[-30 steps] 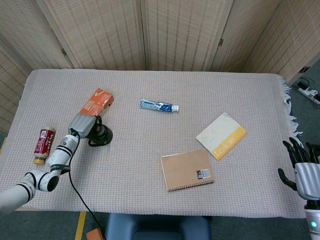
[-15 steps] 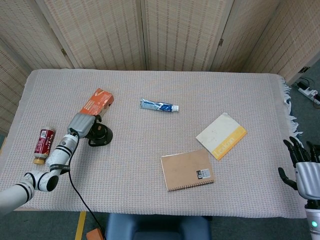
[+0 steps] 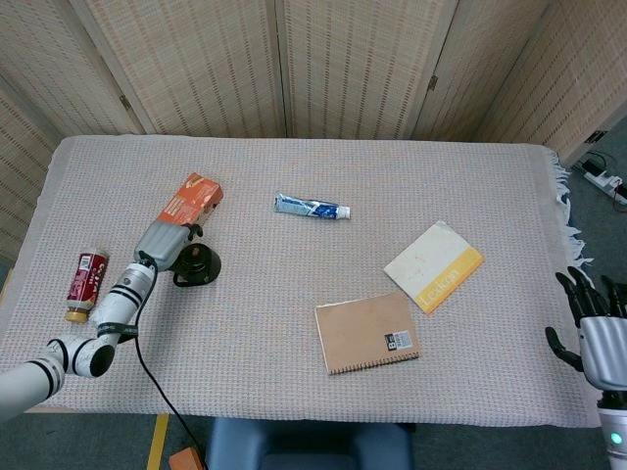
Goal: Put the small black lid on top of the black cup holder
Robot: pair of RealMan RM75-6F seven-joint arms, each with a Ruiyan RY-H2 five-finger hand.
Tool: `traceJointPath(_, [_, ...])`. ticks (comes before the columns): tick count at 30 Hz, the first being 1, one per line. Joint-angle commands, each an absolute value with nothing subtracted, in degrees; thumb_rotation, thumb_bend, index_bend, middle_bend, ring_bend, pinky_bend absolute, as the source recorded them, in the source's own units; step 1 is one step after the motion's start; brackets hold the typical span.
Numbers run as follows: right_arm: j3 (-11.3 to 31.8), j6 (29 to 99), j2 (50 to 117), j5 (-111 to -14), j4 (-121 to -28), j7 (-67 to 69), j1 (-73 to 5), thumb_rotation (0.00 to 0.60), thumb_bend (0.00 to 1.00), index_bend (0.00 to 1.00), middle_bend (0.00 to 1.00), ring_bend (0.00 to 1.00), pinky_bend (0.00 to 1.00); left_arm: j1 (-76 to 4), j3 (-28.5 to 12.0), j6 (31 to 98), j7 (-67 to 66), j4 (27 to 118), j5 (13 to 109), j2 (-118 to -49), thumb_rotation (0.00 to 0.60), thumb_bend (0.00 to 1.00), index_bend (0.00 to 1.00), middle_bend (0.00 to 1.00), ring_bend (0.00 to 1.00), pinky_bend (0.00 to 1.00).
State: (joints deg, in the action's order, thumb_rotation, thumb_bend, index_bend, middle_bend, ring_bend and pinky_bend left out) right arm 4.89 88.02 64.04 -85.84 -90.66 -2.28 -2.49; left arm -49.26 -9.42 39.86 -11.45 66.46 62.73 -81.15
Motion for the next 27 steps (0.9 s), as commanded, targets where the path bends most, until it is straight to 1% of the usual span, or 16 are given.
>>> traceJointPath(1, [4.91,87.98,64.05,-85.84,-90.66,-2.23,-2.52,0.600,0.37,0.09,0.10,0.22,0.04,-49.08,-10.00,40.99,-11.91,68.62,62.04,-79.71,0.600,0.21,0.28,0.32,0.81,0.83])
traceJointPath(11, [4.83,87.95,64.14,-85.71,-90.17,-1.68,-2.41,0.600,0.37,0.09,0.10,0.22,0.04,-49.06,-10.82,40.95,-11.80,74.09,59.22,-76.70,0.600,0.21,0.28,0.32,0.81,0.83])
traceJointPath(14, [4.86,88.08,64.00,-85.66,-90.17,-1.59,-2.32,0.600,0.37,0.09,0.10,0.22,0.04,-48.32,-11.60,43.75,-11.16,74.86,59.29,-76.61,0.600,0.21,0.28,0.32,0.81,0.83])
traceJointPath(16, [4.90,88.24,63.80,-85.64,-90.22,-1.59,-2.23,0.600,0.37,0.09,0.10,0.22,0.04,-47.15,-12.51,47.00,-9.76,75.64,59.77,-76.46,0.600,0.21,0.28,0.32,0.79,0.83])
traceJointPath(18, [4.91,88.31,63.48,-85.56,-90.32,-1.53,-2.13,0.600,0.37,0.09,0.10,0.22,0.04,-45.59,-13.25,50.95,-8.63,76.37,60.49,-76.21,0.600,0.21,0.29,0.32,0.71,0.82])
traceJointPath(19, [4.92,88.30,63.31,-85.51,-90.34,-1.46,-2.10,0.600,0.37,0.09,0.10,0.22,0.04,-44.84,-13.46,52.58,-8.33,76.84,60.65,-75.99,0.600,0.21,0.29,0.32,0.67,0.79])
traceJointPath(20, [4.92,88.22,63.04,-85.43,-90.38,-1.23,-2.07,0.600,0.37,0.09,0.10,0.22,0.04,-43.76,-13.64,54.53,-8.06,77.71,60.67,-75.50,0.600,0.21,0.30,0.32,0.62,0.75])
traceJointPath(21, [4.89,88.09,62.77,-85.39,-90.44,-0.86,-2.06,0.600,0.37,0.09,0.10,0.22,0.04,-42.89,-13.72,55.82,-7.93,78.56,60.50,-75.02,0.600,0.21,0.30,0.32,0.55,0.70])
traceJointPath(23, [4.74,87.59,62.07,-85.37,-90.56,0.45,-2.09,0.600,0.37,0.09,0.10,0.22,0.04,-41.05,-13.66,58.49,-8.13,80.49,60.18,-73.97,0.600,0.21,0.30,0.32,0.45,0.60])
traceJointPath(25, [4.68,87.15,61.34,-85.53,-90.40,2.37,-2.21,0.600,0.37,0.09,0.10,0.19,0.04,-38.65,-13.10,62.36,-8.99,82.27,60.49,-73.18,0.600,0.21,0.30,0.32,0.39,0.51])
traceJointPath(27, [4.36,86.35,60.63,-85.96,-90.00,4.44,-2.47,0.600,0.37,0.09,0.09,0.14,0.04,-36.06,-12.06,66.33,-10.27,83.94,61.25,-72.45,0.600,0.21,0.30,0.32,0.36,0.45])
